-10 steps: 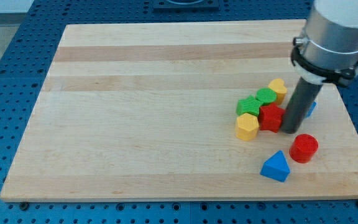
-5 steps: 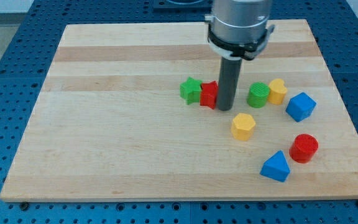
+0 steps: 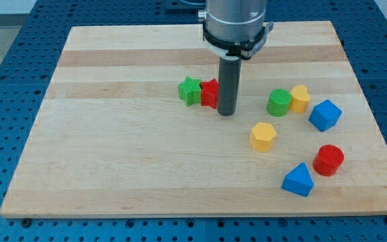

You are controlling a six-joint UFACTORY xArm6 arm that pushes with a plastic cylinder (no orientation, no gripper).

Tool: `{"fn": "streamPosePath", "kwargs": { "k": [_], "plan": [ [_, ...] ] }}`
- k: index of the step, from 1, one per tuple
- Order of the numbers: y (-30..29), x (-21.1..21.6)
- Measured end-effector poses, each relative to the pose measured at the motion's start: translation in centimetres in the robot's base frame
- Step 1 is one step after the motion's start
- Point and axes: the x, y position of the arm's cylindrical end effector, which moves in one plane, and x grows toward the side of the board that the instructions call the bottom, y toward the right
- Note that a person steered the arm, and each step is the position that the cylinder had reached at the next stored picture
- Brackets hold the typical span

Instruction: Push the red star and green star away from the group of blocks

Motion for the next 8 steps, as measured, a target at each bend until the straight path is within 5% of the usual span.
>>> {"fn": "streamPosePath", "kwargs": {
  "k": [8],
  "plan": [
    [-6.6,1.5]
  ]
}}
